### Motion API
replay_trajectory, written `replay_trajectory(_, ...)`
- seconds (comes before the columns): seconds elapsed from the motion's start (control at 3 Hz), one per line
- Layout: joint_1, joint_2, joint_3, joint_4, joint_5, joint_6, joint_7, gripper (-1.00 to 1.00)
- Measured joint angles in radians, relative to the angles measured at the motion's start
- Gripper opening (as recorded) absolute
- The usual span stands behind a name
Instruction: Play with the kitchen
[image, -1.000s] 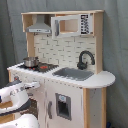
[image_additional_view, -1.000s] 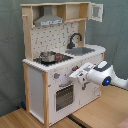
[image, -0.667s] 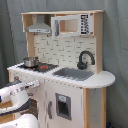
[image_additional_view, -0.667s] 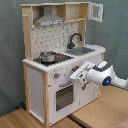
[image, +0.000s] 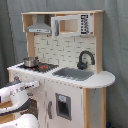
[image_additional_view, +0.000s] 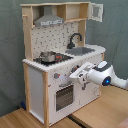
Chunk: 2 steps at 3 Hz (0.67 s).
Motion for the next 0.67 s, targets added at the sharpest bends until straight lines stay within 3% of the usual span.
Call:
replay_trajectory(0.33, 0.0, 0.0, 0.0, 0.005, 0.002, -0.001, 0.043, 1.0)
replay_trajectory(0.67, 0.001, 0.001, 0.0, 0.005, 0.01, -0.001, 0.152, 1.0)
